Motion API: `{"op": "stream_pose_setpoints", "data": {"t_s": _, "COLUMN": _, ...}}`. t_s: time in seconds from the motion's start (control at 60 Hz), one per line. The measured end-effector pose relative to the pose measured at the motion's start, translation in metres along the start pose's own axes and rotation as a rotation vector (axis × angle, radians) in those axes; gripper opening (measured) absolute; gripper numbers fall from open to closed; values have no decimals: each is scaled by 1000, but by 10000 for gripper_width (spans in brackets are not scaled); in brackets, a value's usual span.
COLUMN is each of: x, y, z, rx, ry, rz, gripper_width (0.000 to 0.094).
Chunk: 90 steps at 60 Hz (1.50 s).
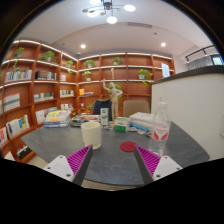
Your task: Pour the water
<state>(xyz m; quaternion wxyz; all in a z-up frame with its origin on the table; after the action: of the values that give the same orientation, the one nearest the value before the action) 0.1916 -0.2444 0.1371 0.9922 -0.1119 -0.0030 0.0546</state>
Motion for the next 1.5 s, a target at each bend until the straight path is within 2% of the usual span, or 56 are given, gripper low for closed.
{"op": "stream_pose_setpoints", "data": {"t_s": 0.067, "x": 39, "y": 5, "z": -16, "rx": 1, "ry": 3, "rz": -88, "gripper_width": 883}}
{"op": "stream_pose_setpoints", "data": {"t_s": 0.217, "x": 103, "y": 24, "z": -8, "rx": 47, "ry": -24, "rz": -220, "gripper_width": 872}}
{"op": "stream_pose_setpoints", "data": {"t_s": 0.417, "x": 145, "y": 79, "z": 14, "rx": 136, "ry": -41, "rz": -260, "gripper_width": 885}}
{"op": "stream_pose_setpoints", "data": {"t_s": 0.567, "x": 158, "y": 115, "z": 14, "rx": 116, "ry": -63, "rz": -245, "gripper_width": 873}}
{"op": "stream_pose_setpoints", "data": {"t_s": 0.65, "x": 165, "y": 127, "z": 14, "rx": 113, "ry": -75, "rz": -254, "gripper_width": 818}}
{"op": "stream_pose_setpoints", "data": {"t_s": 0.817, "x": 163, "y": 140, "z": 13, "rx": 115, "ry": -67, "rz": -244, "gripper_width": 544}}
{"op": "stream_pose_setpoints", "data": {"t_s": 0.95, "x": 159, "y": 142, "z": 13, "rx": 116, "ry": -62, "rz": -229, "gripper_width": 437}}
{"op": "stream_pose_setpoints", "data": {"t_s": 0.967, "x": 158, "y": 141, "z": 13, "rx": 118, "ry": -67, "rz": -228, "gripper_width": 382}}
{"op": "stream_pose_setpoints", "data": {"t_s": 1.0, "x": 157, "y": 140, "z": 12, "rx": 119, "ry": -62, "rz": -227, "gripper_width": 379}}
{"op": "stream_pose_setpoints", "data": {"t_s": 1.017, "x": 157, "y": 140, "z": 11, "rx": 116, "ry": -63, "rz": -229, "gripper_width": 344}}
{"op": "stream_pose_setpoints", "data": {"t_s": 1.25, "x": 154, "y": 145, "z": 15, "rx": 76, "ry": -150, "rz": -226, "gripper_width": 345}}
{"op": "stream_pose_setpoints", "data": {"t_s": 1.5, "x": 100, "y": 176, "z": 36, "rx": 39, "ry": -770, "rz": -220, "gripper_width": 346}}
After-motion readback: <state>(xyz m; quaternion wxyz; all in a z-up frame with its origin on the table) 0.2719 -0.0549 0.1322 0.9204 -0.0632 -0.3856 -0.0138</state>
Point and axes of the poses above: the point between the fingertips, and its own axes, seen from behind it with the camera up: x to the right, z up, y forward, the way the camera looks, the point moved 5 cm from there along -y, backward, against the way the camera looks, and after that the axes turned 4 degrees about -z, right-handed, at the moved point
